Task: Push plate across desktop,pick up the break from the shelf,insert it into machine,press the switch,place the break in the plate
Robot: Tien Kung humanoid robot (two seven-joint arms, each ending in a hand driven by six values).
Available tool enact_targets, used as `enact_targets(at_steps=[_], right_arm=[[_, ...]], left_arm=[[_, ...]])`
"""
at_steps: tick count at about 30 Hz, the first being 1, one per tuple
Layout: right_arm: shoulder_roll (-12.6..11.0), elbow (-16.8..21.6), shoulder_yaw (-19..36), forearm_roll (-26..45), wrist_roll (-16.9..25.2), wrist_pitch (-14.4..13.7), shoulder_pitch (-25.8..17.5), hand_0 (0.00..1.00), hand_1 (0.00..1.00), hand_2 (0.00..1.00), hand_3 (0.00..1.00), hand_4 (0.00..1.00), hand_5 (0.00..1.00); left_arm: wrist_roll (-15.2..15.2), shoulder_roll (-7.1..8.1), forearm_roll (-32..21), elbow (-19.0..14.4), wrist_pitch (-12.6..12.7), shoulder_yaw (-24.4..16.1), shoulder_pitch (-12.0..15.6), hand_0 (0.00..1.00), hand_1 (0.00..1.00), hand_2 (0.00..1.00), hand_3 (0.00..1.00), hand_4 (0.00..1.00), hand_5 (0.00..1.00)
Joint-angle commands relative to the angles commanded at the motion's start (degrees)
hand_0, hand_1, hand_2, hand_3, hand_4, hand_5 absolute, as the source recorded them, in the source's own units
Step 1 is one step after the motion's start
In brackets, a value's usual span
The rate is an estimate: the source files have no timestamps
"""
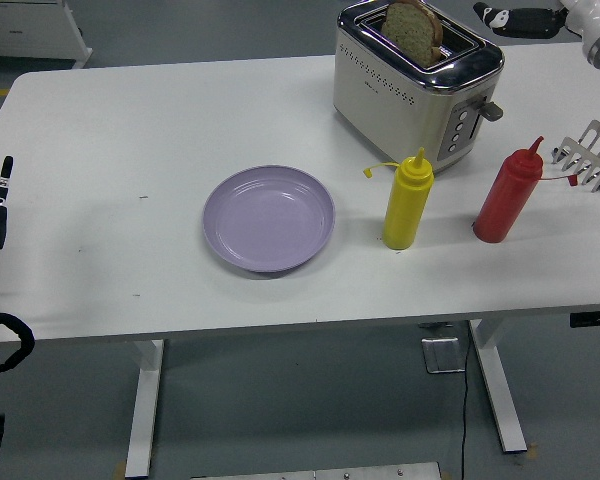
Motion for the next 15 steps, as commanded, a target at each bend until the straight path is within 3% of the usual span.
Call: enact_targets(at_steps=[15], right_arm=[[12.2, -13.6, -5.1, -1.0, -6.7, -0.8, 9.8, 0.839, 0.818, 0.849, 0.876, 0.710, 0.402]], left_arm=[[0.0, 0.22, 0.0, 0.1, 0.0, 0.0, 0.4, 0.853, 0.918, 0.911, 0.796, 0.655, 0.998]])
